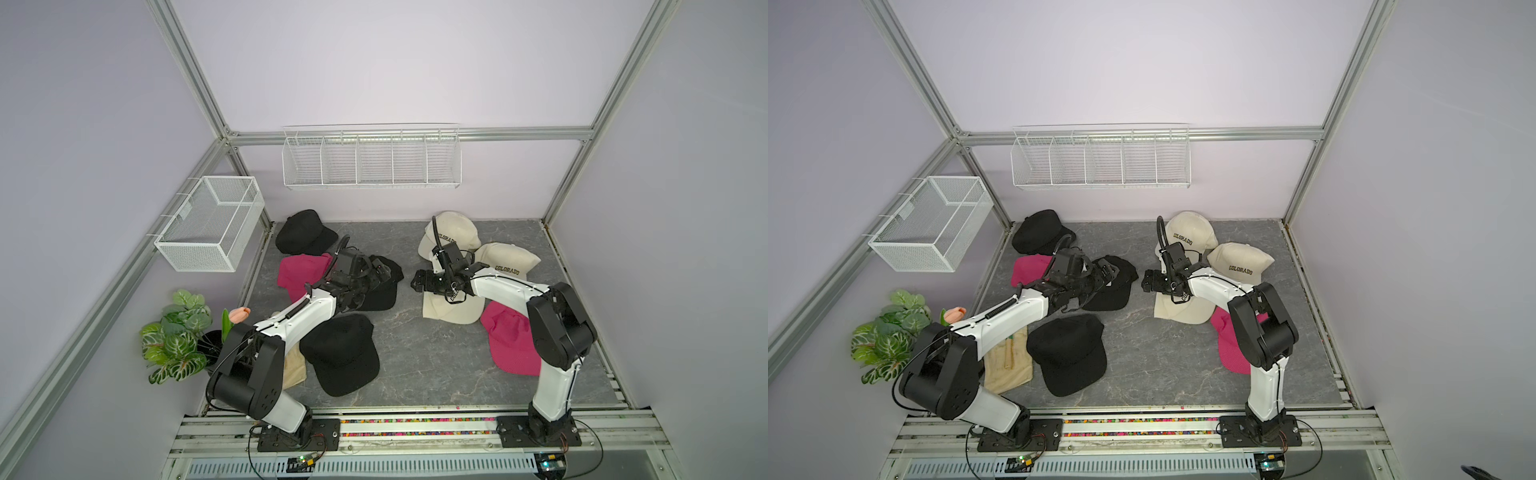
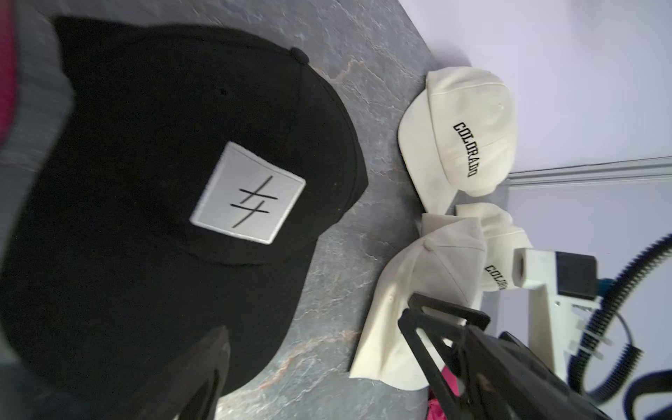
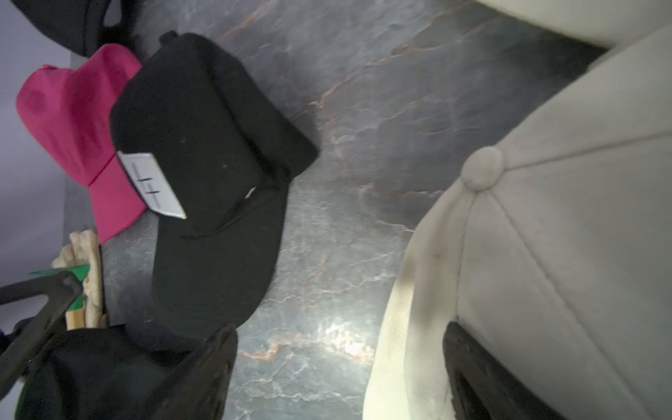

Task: Stack the baseball caps by color
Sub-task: Adjust the baseball cap at the center of the board, then pick up the baseball cap from the center of the board.

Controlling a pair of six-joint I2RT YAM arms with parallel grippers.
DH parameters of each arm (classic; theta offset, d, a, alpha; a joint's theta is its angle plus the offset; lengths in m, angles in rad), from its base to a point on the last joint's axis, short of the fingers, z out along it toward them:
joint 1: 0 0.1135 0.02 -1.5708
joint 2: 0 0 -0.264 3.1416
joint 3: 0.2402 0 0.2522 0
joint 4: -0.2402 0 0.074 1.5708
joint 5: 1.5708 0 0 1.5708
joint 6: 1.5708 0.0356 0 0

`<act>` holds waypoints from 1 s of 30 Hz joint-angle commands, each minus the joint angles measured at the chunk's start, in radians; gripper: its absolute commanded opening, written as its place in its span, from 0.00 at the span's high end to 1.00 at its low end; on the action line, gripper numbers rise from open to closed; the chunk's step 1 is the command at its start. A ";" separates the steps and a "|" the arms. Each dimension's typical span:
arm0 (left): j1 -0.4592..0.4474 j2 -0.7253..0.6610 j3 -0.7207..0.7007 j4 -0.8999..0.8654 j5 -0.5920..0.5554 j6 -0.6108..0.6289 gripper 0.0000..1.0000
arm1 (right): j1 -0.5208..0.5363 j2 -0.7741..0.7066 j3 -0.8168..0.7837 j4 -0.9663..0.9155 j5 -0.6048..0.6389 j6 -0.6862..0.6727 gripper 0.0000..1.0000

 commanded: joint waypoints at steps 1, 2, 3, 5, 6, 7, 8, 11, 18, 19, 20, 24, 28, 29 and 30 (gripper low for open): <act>-0.015 0.023 -0.074 0.181 0.054 -0.162 0.00 | -0.008 -0.071 -0.028 0.037 0.004 0.001 0.11; -0.022 0.019 -0.083 0.177 0.032 -0.181 0.00 | -0.008 -0.087 -0.032 0.053 -0.004 0.002 0.11; -0.028 0.015 -0.095 0.179 0.012 -0.196 0.00 | -0.007 -0.102 -0.039 0.068 -0.010 0.004 0.11; -0.042 -0.005 -0.128 0.179 -0.031 -0.236 0.00 | -0.008 -0.142 -0.062 0.108 -0.014 0.015 0.11; -0.047 -0.009 -0.142 0.182 -0.041 -0.252 0.00 | -0.009 -0.159 -0.073 0.119 -0.014 0.021 0.11; -0.053 -0.008 -0.154 0.187 -0.045 -0.269 0.00 | -0.009 -0.180 -0.089 0.133 -0.010 0.029 0.11; -0.059 -0.001 -0.164 0.200 -0.043 -0.287 0.00 | -0.010 -0.201 -0.105 0.148 -0.008 0.035 0.11; -0.074 0.030 -0.174 0.223 -0.018 -0.320 0.00 | -0.009 -0.253 -0.146 0.167 -0.004 0.038 0.11; -0.100 0.048 -0.199 0.256 -0.031 -0.371 0.00 | -0.009 -0.328 -0.191 0.202 0.028 0.015 0.11; -0.106 0.052 -0.203 0.259 -0.024 -0.383 0.00 | -0.009 -0.334 -0.193 0.204 0.030 0.015 0.11; -0.112 0.056 -0.203 0.253 -0.020 -0.387 0.00 | -0.010 -0.337 -0.195 0.206 0.030 0.011 0.11; -0.123 0.055 -0.212 0.219 -0.027 -0.377 0.00 | -0.009 -0.354 -0.210 0.202 0.035 0.010 0.11; -0.119 0.099 -0.253 0.350 0.003 -0.384 0.04 | -0.009 -0.375 -0.234 0.207 0.054 0.012 0.11; -0.119 0.110 -0.262 0.374 0.008 -0.392 0.05 | -0.009 -0.382 -0.236 0.207 0.058 0.009 0.11; -0.119 0.116 -0.270 0.401 0.010 -0.399 0.06 | -0.009 -0.388 -0.238 0.210 0.061 0.006 0.11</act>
